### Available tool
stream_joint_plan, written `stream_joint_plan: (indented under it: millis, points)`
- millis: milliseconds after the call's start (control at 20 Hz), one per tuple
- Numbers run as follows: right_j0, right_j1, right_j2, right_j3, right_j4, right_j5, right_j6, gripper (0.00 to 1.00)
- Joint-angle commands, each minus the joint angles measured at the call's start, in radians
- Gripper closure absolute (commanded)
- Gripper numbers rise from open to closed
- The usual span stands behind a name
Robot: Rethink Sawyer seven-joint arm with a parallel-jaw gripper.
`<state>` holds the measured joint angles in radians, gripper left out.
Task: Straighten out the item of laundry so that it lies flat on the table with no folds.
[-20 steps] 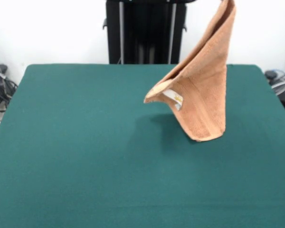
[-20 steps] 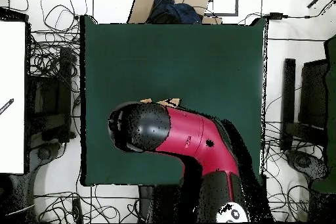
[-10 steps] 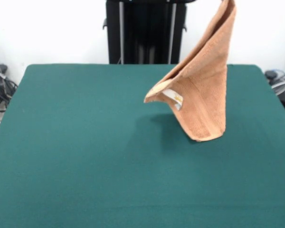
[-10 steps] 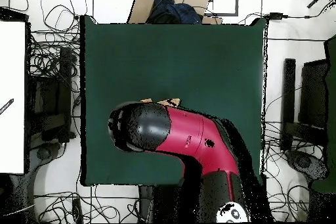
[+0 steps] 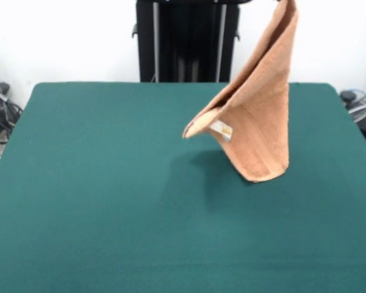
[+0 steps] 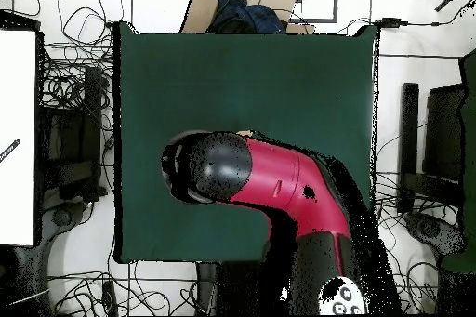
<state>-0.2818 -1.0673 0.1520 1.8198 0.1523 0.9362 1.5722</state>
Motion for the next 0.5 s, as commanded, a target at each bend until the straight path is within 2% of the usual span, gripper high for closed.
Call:
stream_joint_plan:
  millis: [50,200,500]
  points:
    - [-0.051,0.043,0.070,-0.099,-0.060,0.138,-0.043,1.00]
    - [-0.083,0.058,0.077,-0.103,-0.067,0.136,-0.079,1.00]
    - [-0.132,0.079,0.100,-0.039,-0.041,0.061,-0.108,1.00]
